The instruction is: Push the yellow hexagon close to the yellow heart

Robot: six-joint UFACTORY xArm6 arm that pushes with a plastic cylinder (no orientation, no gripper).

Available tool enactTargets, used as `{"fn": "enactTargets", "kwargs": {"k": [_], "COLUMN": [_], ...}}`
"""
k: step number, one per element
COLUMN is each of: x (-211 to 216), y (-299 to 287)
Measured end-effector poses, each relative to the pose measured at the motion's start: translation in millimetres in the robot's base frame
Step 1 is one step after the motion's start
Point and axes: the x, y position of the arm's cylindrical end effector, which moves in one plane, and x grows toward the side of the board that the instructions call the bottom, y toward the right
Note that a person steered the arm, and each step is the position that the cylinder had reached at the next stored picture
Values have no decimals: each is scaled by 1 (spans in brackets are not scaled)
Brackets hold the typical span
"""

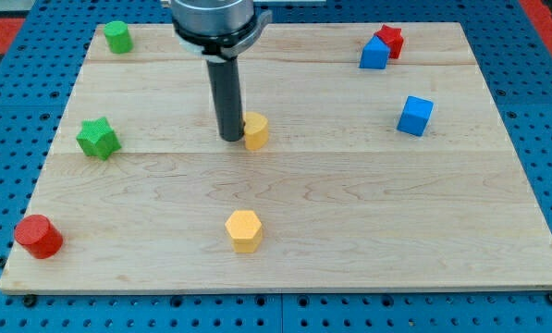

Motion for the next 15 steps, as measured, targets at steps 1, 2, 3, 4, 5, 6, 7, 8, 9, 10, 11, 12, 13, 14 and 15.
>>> {"fn": "enactTargets", "kwargs": {"k": [1,2,3,4,5,6,7,8,9,10,11,12,13,14,15], "x": [-1,-6,-21,-34,-8,80,173,183,159,154,115,59,31,56,78], "y": [52,95,125,140,135,131,80,-21,-54,29,48,31,80,44,-14]}}
